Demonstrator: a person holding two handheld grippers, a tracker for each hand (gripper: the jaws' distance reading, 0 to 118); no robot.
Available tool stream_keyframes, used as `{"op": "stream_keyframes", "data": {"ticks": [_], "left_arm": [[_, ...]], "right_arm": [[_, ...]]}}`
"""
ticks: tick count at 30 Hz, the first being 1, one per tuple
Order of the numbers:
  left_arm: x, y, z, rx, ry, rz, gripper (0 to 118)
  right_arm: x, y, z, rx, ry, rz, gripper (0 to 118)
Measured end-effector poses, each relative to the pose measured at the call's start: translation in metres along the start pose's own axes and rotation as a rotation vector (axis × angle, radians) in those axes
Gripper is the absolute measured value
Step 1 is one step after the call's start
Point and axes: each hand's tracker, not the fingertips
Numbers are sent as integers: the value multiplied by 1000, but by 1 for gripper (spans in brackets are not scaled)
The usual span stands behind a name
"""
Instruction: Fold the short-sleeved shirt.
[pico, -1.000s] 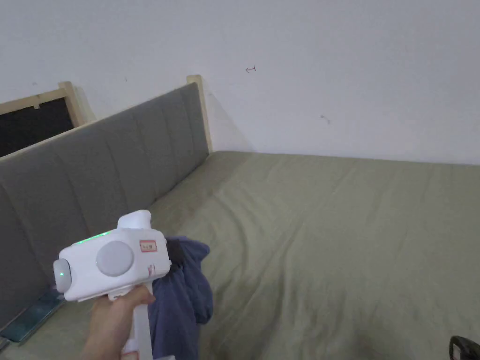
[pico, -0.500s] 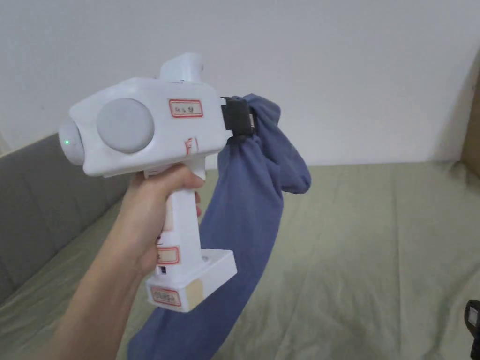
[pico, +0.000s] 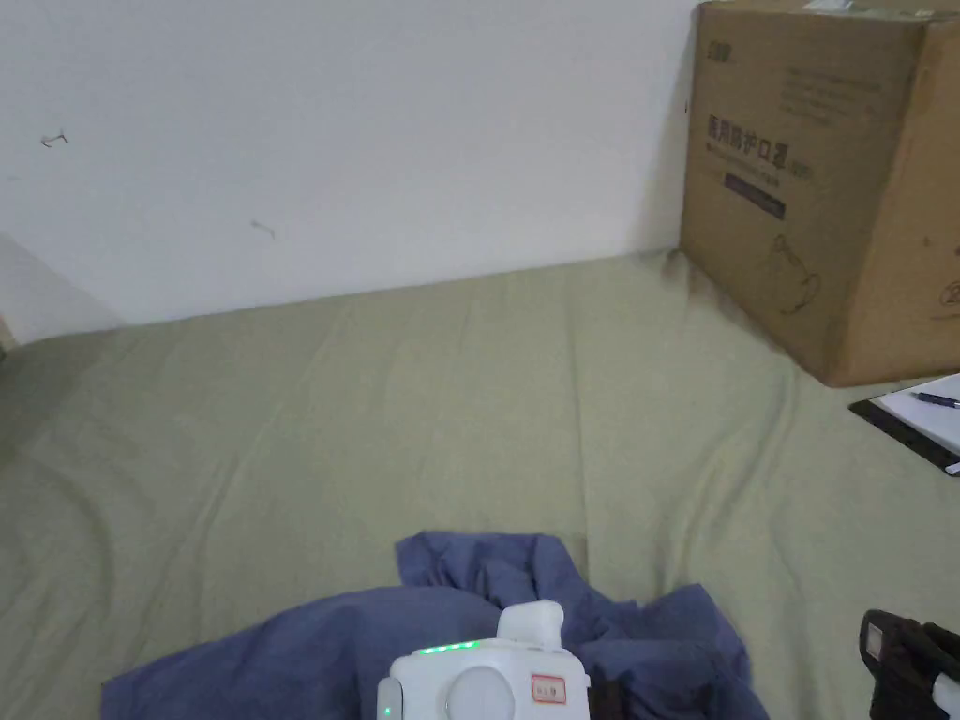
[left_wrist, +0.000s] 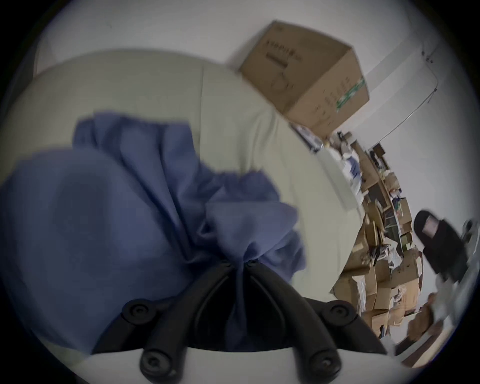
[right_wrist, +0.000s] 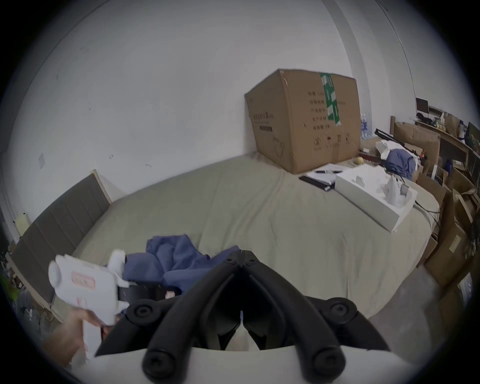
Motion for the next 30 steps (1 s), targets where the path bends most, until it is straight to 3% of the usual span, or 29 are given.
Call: {"op": "stream_keyframes", "data": {"ticks": [3, 4, 7, 9, 10, 13, 14, 15, 16, 22, 24, 25, 27, 28, 30], "left_arm": [[-9, -11, -11, -5, 69, -22, 1], [-11, -9, -11, 11, 34, -11, 2], [-19, -1, -8, -1, -10, 31, 14], [-15, 2, 0, 1, 2, 13, 35], [-8, 2, 10, 7, 3, 5, 53], [3, 7, 41, 74, 48, -64, 77], [6, 4, 57, 118, 36, -91, 105], [7, 3, 76, 171, 21, -118, 115], [6, 4, 94, 202, 26, -131, 116], [-37, -18, 192, 346, 158, -96, 115], [-59, -35, 218, 379, 224, -57, 105], [-70, -43, 227, 401, 248, -29, 89], [-102, -58, 236, 425, 311, 62, 24], [-114, -65, 239, 426, 342, 104, 6], [-144, -76, 242, 390, 384, 167, 3]], "right_arm": [[2, -4, -15, -35, 0, -7, 0], [2, -4, -19, -42, 6, -7, 0], [-4, -4, -27, -52, 22, 2, 0], [-9, -3, -30, -56, 42, 7, 0], [-11, -2, -30, -58, 49, 11, 0], [-17, -2, -29, -62, 72, 34, 0], [-19, 0, -28, -60, 78, 43, 0], [-21, 0, -26, -55, 81, 51, 0], [-24, 2, -24, -50, 85, 57, 0], [-47, 8, -18, -30, 151, 90, 0], [-57, 6, -20, -29, 174, 112, 0], [-63, 4, -21, -32, 187, 121, 0], [-77, 0, -27, -47, 212, 135, 0], [-83, -2, -31, -64, 226, 148, 0], [-97, -5, -38, -85, 238, 181, 0]]}}
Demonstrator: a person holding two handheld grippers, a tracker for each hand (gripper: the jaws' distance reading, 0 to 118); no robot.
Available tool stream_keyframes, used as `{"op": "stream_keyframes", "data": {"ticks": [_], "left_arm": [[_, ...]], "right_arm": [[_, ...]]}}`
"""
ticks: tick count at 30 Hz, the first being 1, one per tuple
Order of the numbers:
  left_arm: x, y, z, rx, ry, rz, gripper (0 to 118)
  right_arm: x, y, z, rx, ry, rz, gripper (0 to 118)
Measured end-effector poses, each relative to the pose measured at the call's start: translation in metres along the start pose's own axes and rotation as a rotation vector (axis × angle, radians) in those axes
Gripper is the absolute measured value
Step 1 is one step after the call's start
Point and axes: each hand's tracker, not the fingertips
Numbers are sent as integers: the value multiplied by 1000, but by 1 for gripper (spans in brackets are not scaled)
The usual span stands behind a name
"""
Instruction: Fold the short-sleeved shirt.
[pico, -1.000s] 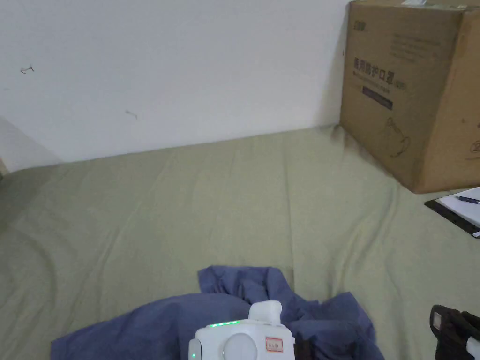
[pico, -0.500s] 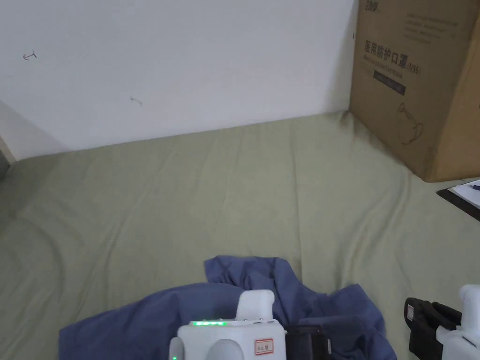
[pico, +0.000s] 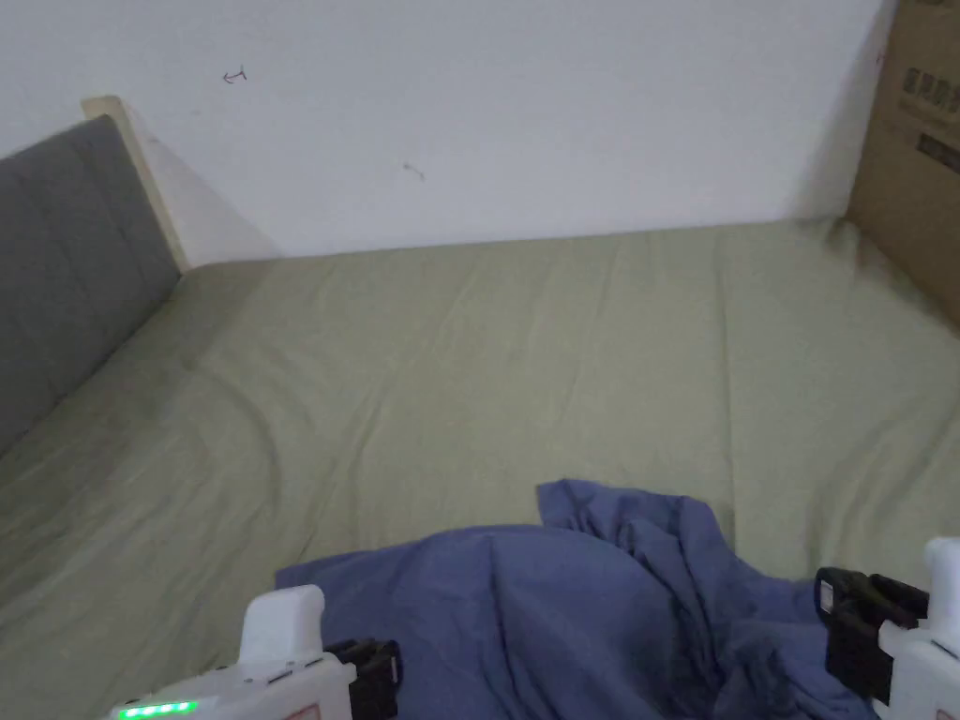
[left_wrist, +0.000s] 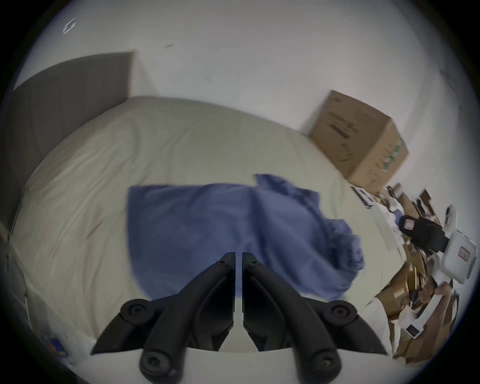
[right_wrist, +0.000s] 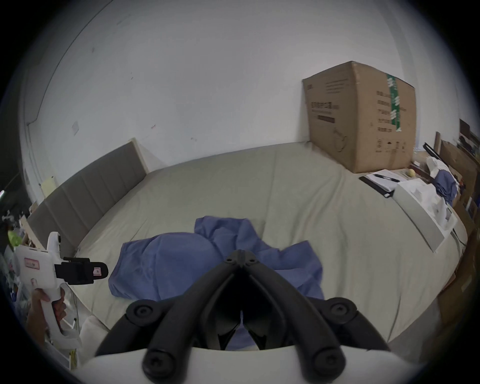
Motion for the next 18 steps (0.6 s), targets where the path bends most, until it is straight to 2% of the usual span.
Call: {"op": "stream_keyframes", "data": {"ticks": [3, 10, 13, 14, 16, 17, 18], "left_arm": [[-26, -5, -3, 12, 29, 39, 0], [-53, 27, -36, 7, 66, 62, 0], [-67, 55, -66, 10, 152, 21, 4], [-73, 65, -80, -1, 170, 2, 28], [-81, 82, -106, -42, 221, -6, 93], [-87, 88, -117, -26, 226, 3, 110], [-94, 92, -126, -15, 223, 7, 110]], "right_arm": [[-21, 3, -13, -11, 6, 18, 0], [-36, 16, -51, -53, 15, 41, 0], [-40, 19, -66, -80, 12, 54, 0], [-39, 18, -71, -88, 9, 53, 0], [-38, 15, -80, -112, 11, 45, 0], [-38, 14, -84, -125, 12, 41, 0], [-38, 12, -87, -136, 11, 42, 0]]}}
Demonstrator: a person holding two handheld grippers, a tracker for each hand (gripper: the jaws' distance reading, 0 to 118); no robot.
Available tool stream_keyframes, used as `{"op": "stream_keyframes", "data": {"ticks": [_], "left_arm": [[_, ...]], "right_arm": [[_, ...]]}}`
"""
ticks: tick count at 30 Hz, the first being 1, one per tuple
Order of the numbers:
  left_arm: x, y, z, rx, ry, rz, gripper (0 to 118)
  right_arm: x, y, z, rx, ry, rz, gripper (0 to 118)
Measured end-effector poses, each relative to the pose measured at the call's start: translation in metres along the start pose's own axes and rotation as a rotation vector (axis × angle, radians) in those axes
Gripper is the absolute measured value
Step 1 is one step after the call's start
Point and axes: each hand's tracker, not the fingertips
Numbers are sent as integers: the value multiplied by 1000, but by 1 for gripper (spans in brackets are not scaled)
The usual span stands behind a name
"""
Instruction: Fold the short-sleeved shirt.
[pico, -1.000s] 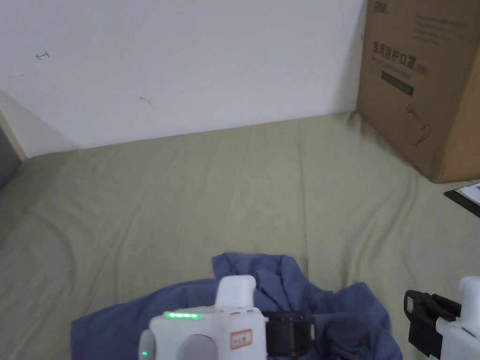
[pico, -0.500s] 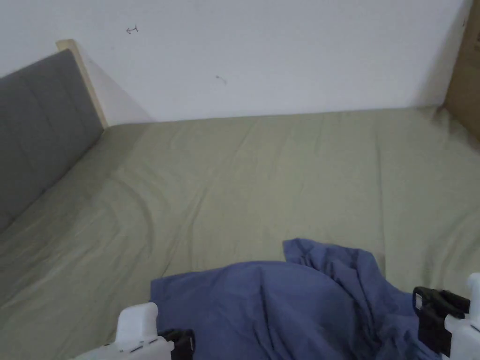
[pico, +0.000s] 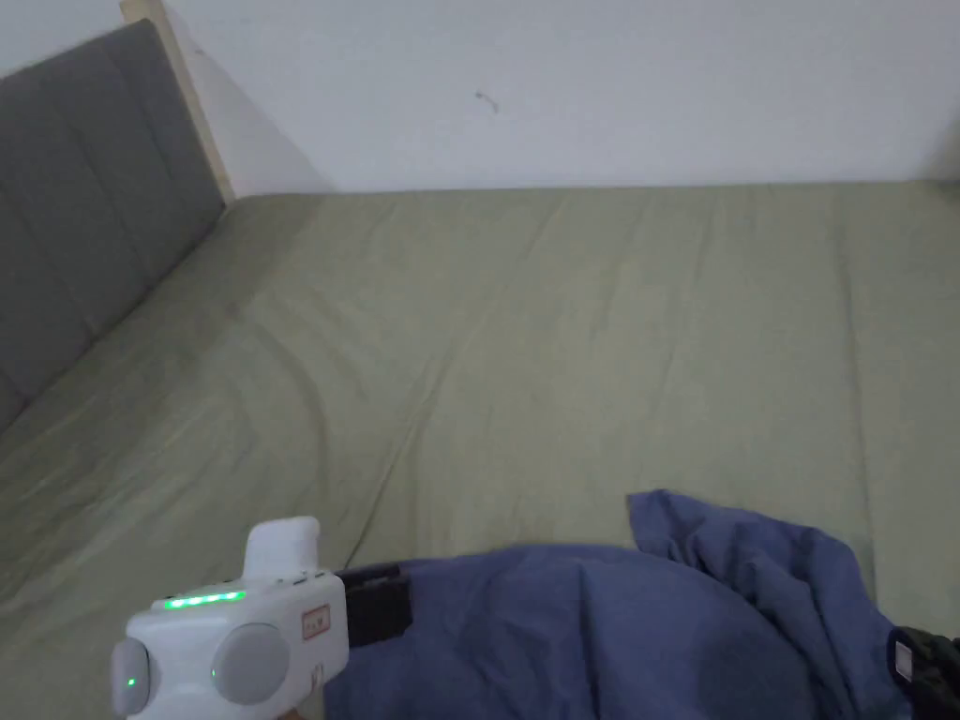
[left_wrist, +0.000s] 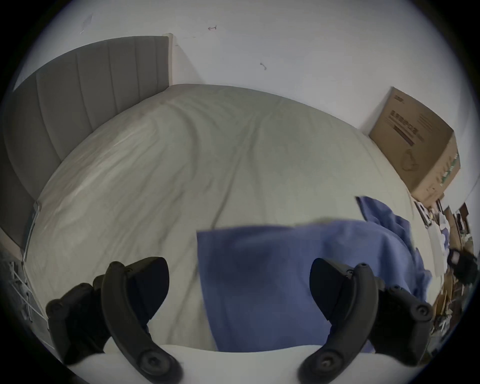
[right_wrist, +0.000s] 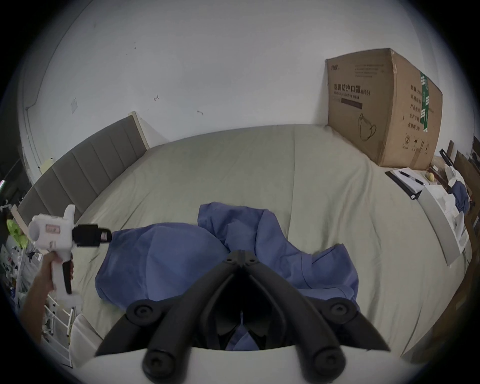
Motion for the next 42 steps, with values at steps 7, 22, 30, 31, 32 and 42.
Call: {"op": "stream_keyframes", "data": {"ticks": [7, 22, 30, 31, 32, 42], "left_arm": [[-5, 5, -46, -88, 29, 68, 98], [13, 2, 6, -17, 87, -106, 1], [5, 1, 60, 48, 59, -82, 1], [5, 1, 60, 49, 56, -82, 1], [7, 1, 60, 40, 57, -85, 1], [6, -1, 59, 25, 66, -66, 1]], "right_arm": [[5, -7, -14, -60, -19, 15, 0], [40, 46, -52, -107, 78, -10, 50], [51, 110, -170, -419, 35, 280, 103], [50, 110, -183, -451, 19, 280, 101], [50, 107, -197, -491, 19, 275, 92], [51, 83, -218, -566, 20, 275, 0]]}}
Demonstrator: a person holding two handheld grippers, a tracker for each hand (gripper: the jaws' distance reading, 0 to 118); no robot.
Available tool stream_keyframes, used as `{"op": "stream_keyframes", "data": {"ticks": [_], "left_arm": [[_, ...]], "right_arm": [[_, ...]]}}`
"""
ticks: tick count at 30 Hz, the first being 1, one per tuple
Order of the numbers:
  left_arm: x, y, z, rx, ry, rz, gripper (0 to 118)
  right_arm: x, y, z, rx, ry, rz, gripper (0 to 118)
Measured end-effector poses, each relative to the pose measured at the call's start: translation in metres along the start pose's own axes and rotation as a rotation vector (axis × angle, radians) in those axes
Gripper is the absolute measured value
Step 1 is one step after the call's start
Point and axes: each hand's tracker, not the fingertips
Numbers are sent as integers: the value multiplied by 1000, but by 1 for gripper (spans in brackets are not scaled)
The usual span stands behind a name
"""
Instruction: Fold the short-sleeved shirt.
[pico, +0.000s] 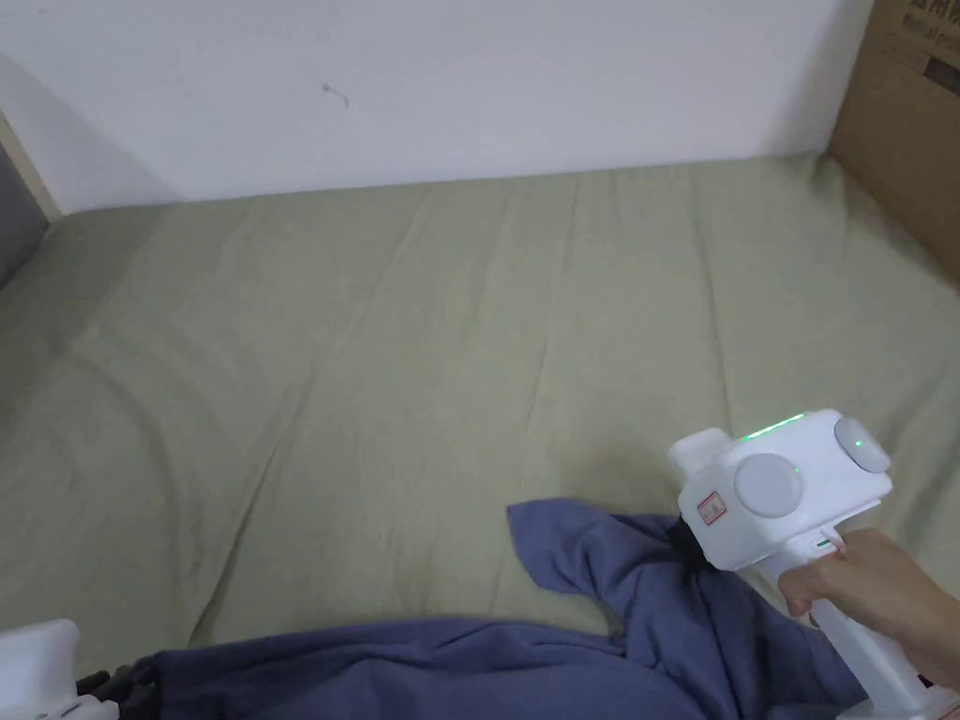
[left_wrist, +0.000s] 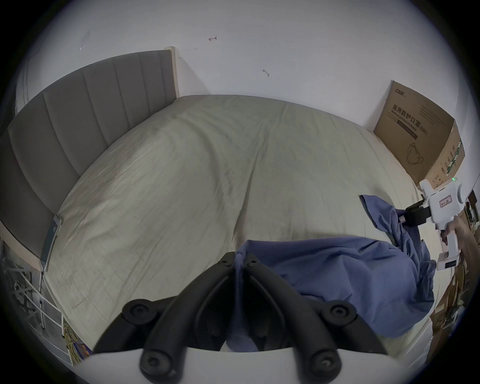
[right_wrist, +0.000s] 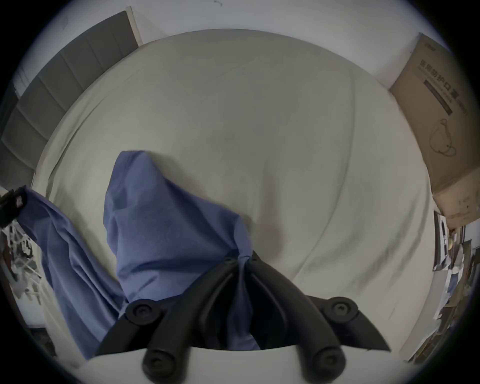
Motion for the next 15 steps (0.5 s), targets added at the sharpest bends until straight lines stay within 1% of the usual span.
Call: {"op": "stream_keyframes", "data": {"ticks": [1, 2, 4, 6, 7, 8, 10, 11, 13, 14, 15], "left_arm": [[0, 1, 2, -3, 0, 2, 1], [0, 3, 3, -5, 1, 2, 1], [-4, 6, 10, -3, 6, -11, 1], [-5, 13, 22, 28, 15, -39, 1], [-6, 18, 29, 40, 17, -37, 1], [-6, 24, 40, 45, 12, -40, 1], [-10, 36, 56, 87, 12, -18, 1], [-12, 42, 65, 103, 5, -23, 1], [-20, 50, 83, 167, 30, -45, 1], [-20, 57, 95, 198, 43, -64, 1], [-22, 64, 109, 234, 41, -59, 1]], "right_arm": [[5, 0, 0, -21, 62, -33, 0], [10, -1, 2, -15, 63, -50, 0], [22, -4, 16, 9, 119, -135, 0], [32, -4, 43, 80, 136, -196, 0], [38, -5, 59, 111, 156, -187, 0], [43, -5, 76, 145, 152, -194, 0], [52, -1, 119, 221, 125, -198, 0], [58, -3, 141, 268, 115, -212, 0], [71, -2, 185, 335, 128, -224, 0], [76, -4, 207, 379, 114, -237, 0], [81, -8, 230, 415, 101, -234, 0]]}}
